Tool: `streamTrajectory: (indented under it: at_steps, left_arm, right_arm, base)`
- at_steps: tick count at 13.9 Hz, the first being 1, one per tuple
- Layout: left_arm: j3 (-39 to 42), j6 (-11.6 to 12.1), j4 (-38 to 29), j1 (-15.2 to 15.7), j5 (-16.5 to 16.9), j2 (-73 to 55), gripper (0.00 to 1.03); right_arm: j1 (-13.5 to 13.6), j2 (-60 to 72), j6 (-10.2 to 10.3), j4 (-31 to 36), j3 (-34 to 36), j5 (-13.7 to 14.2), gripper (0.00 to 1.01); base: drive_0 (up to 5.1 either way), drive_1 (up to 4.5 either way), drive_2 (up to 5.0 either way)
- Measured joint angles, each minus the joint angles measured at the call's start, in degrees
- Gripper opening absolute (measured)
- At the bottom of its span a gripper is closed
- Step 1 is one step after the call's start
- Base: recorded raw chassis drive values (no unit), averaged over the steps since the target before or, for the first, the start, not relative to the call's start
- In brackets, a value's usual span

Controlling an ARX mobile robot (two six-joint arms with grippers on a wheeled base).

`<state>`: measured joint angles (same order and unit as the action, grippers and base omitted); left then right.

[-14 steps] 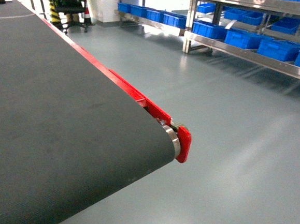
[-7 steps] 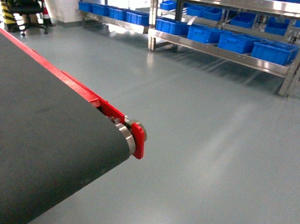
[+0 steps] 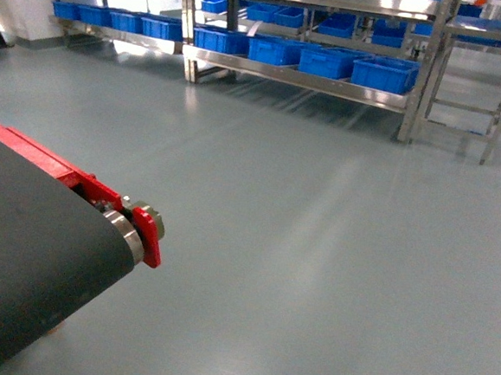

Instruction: Pick blue part to blue bin on bottom shelf

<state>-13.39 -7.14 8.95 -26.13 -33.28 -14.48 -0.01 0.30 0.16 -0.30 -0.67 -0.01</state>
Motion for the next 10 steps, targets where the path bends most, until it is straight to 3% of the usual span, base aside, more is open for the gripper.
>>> streamTrajectory:
  at_steps: [10]
  left_arm:
    - [0.00,0.00,0.02,-0.02,0.00,0.00,0.43]
  right_arm:
    - [0.00,0.00,0.00,-0.02,0.00,0.00,0.98]
  base:
    - [-1.6,-1.63,-1.6]
